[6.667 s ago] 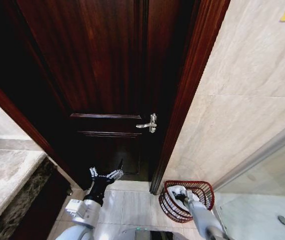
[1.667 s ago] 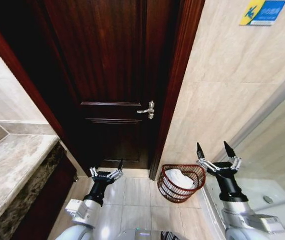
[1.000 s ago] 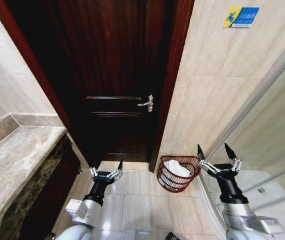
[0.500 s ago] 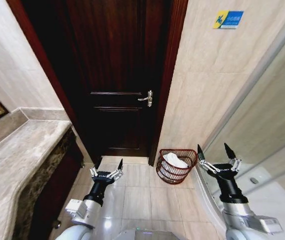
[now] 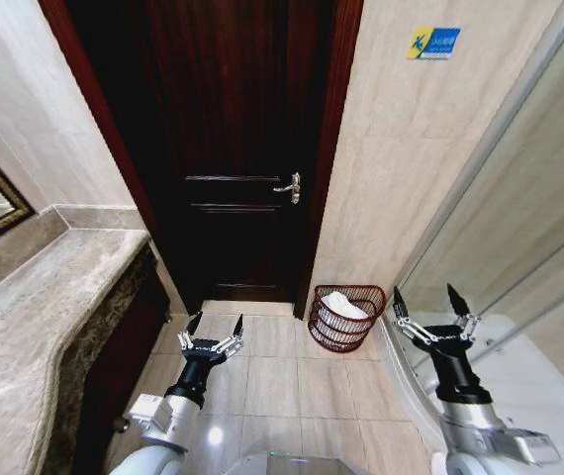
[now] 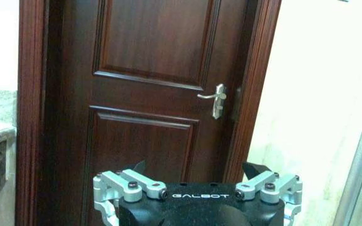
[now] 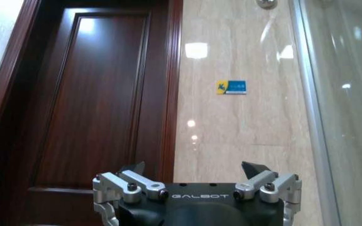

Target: Discard the used towel into the hamper.

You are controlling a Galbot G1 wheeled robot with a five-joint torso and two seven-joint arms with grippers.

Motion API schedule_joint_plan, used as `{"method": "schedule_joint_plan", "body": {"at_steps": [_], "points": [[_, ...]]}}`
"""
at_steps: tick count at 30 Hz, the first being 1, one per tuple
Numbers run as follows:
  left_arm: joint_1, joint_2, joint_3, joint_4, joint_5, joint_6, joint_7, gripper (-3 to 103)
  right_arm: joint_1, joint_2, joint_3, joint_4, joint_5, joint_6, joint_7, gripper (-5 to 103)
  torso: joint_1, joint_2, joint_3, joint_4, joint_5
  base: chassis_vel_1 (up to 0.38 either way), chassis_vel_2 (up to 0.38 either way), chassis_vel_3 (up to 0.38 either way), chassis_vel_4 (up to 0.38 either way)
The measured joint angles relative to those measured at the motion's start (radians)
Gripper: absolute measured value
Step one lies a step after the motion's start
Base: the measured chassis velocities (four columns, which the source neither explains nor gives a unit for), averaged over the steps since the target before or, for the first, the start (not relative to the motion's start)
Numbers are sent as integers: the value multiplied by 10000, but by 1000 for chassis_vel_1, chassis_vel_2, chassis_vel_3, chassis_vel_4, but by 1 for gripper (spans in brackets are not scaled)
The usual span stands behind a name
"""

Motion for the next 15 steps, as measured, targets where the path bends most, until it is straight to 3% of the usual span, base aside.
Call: {"method": "schedule_joint_plan", "body": {"at_steps": [15], "points": [[0, 0, 0, 1, 0, 0, 0, 100, 90, 32, 8, 63, -27, 573, 169, 100, -2, 0, -1, 0, -1, -31, -32, -35, -38]]}}
